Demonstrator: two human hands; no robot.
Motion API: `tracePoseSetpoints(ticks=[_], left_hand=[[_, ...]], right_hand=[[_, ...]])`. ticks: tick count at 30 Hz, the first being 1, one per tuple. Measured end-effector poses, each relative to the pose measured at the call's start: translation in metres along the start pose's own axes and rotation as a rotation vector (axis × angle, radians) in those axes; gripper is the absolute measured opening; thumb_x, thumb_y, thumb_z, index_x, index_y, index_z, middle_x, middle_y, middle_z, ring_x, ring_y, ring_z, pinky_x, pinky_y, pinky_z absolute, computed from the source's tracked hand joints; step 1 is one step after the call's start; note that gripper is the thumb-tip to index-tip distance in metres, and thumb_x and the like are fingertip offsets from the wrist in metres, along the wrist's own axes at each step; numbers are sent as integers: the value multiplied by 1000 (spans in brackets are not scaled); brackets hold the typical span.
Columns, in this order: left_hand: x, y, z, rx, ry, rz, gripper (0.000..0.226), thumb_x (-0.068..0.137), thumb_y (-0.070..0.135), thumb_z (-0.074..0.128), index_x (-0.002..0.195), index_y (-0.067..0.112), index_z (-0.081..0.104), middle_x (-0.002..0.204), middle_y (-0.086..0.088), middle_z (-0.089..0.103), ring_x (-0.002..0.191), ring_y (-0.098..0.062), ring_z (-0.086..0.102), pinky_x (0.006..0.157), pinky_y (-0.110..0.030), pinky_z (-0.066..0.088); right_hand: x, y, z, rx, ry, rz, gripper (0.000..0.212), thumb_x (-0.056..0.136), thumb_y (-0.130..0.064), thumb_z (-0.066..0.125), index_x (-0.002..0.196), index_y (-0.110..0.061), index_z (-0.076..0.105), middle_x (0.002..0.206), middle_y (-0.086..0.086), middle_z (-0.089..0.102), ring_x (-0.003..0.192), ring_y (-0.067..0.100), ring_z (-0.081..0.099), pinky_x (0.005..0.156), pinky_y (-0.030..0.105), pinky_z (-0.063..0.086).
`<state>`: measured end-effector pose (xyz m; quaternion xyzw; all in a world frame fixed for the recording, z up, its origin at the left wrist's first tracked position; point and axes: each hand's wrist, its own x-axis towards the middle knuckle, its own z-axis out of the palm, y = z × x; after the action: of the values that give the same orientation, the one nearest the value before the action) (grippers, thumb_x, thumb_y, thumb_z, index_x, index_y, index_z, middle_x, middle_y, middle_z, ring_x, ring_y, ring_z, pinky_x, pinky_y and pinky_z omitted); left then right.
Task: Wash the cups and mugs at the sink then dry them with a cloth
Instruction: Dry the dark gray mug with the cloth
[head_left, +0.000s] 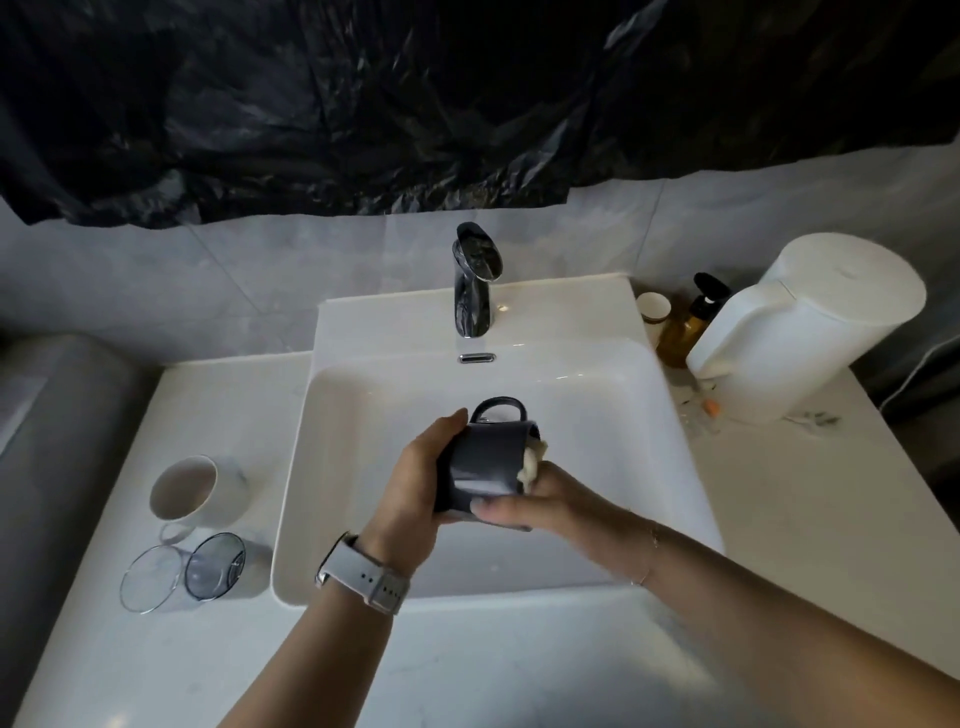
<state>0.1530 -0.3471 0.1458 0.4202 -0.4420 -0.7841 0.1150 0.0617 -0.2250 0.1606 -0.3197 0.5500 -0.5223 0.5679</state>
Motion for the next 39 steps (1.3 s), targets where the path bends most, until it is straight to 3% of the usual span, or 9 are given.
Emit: tracePoseSetpoints(ticks=[5,10,17,20,24,28,31,34,39], left_hand=[[-9,-3,-1,215,23,444,16,89,30,61,83,15,63,75,8,64,73,-5,58,67,-19,45],[-9,-14,-10,276,-33,655,36,86,45,52,100,13,58,95,-4,61,91,-13,57,80,-22,46],[-11,-22,1,-6,-19,181,44,77,45,64,96,5,67,89,-12,66,83,-25,61,76,-35,46],[-14,-31,9,-110,37,-130,31,88,41,57,93,14,70,80,-10,71,75,-28,67,81,-48,53],[-13,-26,13,-194,98,-121,27,92,44,56,93,20,68,79,-5,72,82,-28,66,79,-52,56],[-14,-21,27,-190,113,-112,39,95,57,46,103,23,65,95,-4,69,91,-30,67,74,-47,56],[-16,-21,39,-183,50,-153,54,97,61,35,103,19,69,85,-5,75,81,-23,71,70,-39,55],[-21,-17,49,-234,-107,-147,62,101,45,27,79,7,70,66,-12,67,62,-23,69,66,-33,50],[-19,-8,44,-238,-168,-57,60,97,8,12,61,4,60,55,-11,57,50,-24,61,48,-24,50]], right_hand=[[-3,-14,-7,805,-11,158,30,82,-17,56,103,-6,74,114,16,68,104,28,66,90,39,54],[-2,-20,-9,994,40,189,44,86,-39,56,105,0,68,128,21,59,120,34,55,112,48,33],[-22,-10,10,-105,107,2,10,94,-28,56,87,-27,64,70,-24,65,70,-8,60,67,9,43],[-32,2,-6,-407,215,33,49,83,-60,55,62,-17,45,46,-14,41,47,1,36,52,17,31],[-55,10,-34,-124,442,15,69,63,-83,50,94,-25,71,95,-8,74,93,8,68,92,31,49],[-66,2,-29,-20,573,-286,51,72,-71,55,109,-38,66,114,-18,69,111,4,62,99,25,44],[-60,9,-14,-575,384,-548,35,92,-45,54,124,-32,53,133,-26,53,127,1,47,106,14,32],[-45,36,-25,-1319,238,-743,52,94,-35,54,142,-19,41,152,-8,34,145,13,21,118,39,20],[-28,30,-33,-1537,223,-817,43,96,-29,48,135,-10,52,146,2,45,143,20,29,119,42,17]])
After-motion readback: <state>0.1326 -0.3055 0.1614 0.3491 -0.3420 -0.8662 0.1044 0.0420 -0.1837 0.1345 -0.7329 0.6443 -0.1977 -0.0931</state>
